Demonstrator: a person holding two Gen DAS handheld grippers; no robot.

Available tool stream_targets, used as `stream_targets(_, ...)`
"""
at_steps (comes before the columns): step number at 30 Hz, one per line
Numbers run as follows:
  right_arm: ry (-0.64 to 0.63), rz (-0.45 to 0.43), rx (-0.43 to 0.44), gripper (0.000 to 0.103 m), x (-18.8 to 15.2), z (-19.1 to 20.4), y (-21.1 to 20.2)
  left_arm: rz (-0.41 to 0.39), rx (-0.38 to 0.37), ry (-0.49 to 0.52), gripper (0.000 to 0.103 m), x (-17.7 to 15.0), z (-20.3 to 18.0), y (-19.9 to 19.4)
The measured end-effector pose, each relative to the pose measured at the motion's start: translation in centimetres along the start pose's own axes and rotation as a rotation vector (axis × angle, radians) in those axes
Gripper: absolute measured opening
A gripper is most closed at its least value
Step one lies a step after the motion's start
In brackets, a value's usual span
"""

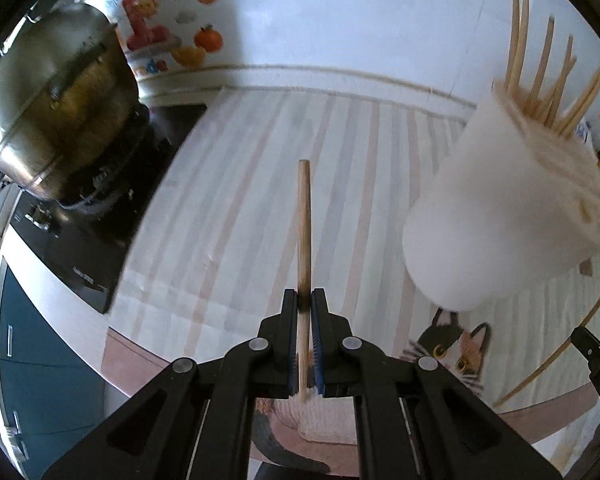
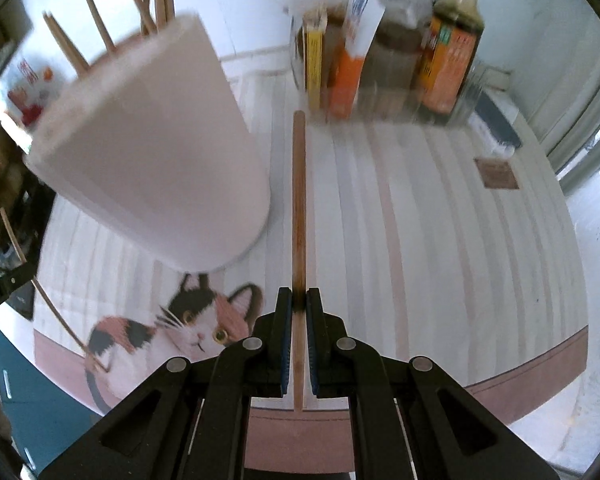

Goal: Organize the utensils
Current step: 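Insert both chopsticks into the pink holder and open both tools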

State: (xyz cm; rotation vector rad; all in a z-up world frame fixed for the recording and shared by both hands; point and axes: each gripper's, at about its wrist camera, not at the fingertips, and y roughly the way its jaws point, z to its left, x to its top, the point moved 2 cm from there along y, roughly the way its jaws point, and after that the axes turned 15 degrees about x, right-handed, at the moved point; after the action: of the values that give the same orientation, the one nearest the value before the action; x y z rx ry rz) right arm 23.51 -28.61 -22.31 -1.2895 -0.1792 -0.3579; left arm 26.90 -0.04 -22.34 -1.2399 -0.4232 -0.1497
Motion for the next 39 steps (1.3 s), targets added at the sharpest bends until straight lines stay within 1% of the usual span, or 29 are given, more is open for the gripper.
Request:
stream_targets(7, -0.011, -0.114, 0.018, 0.007, 1.7, 0.5, -2.9, -0.083, 0.003, -0.031, 0.004, 0.3, 0.9, -3.5)
stream_targets(10, -0.007, -0.156, 0.027, 0.007, 2.6, 0.6, -4.1, -0.112, -0.017, -0.058, 0.004, 1.2, 1.4, -5.5)
stream_targets(14, 0.006, -0.210, 0.055, 0.007, 4.1, 0.9, -6.5, -0.151, -0.064, -0.097, 0.004, 2.6, 2.2, -8.7)
stream_targets(16, 0.016, -0.242, 0.078, 0.007, 5.0, 0.9, -8.0, -0.176, -0.105, -0.126, 0.004, 3.6, 3.1, -10.9)
stream_targets(23, 0.062, -0.357, 0.215, 0.007, 8.9, 1.5, -14.6, -0.271, -0.218, -0.197, 0.004, 6.9, 5.3, -17.8)
stream_targets(26, 0.047, -0.408, 0.246, 0.007, 10.8, 2.3, -17.3, -0.298, -0.284, -0.212, 0.004, 8.5, 5.4, -20.3)
stream_targets(28, 0.029, -0.438, 0.265, 0.007, 12.2, 3.2, -18.9, -0.315, -0.311, -0.215, 0.004, 9.2, 5.2, -21.7)
stream_targets(31, 0.001, -0.463, 0.284, 0.007, 13.9, 4.4, -20.1, -0.326, -0.341, -0.210, 0.004, 10.5, 4.2, -22.6)
stream_targets(34, -0.025, -0.462, 0.289, 0.007, 15.6, 5.8, -19.8, -0.313, -0.363, -0.194, 0.004, 11.5, 2.4, -22.3)
stream_targets(37, -0.035, -0.429, 0.285, 0.007, 17.0, 6.9, -17.7, -0.287, -0.374, -0.162, 0.004, 12.4, 0.3, -21.2)
stream_targets(39, -0.027, -0.406, 0.278, 0.007, 17.7, 7.0, -16.1, -0.269, -0.360, -0.133, 0.004, 13.0, -1.3, -20.1)
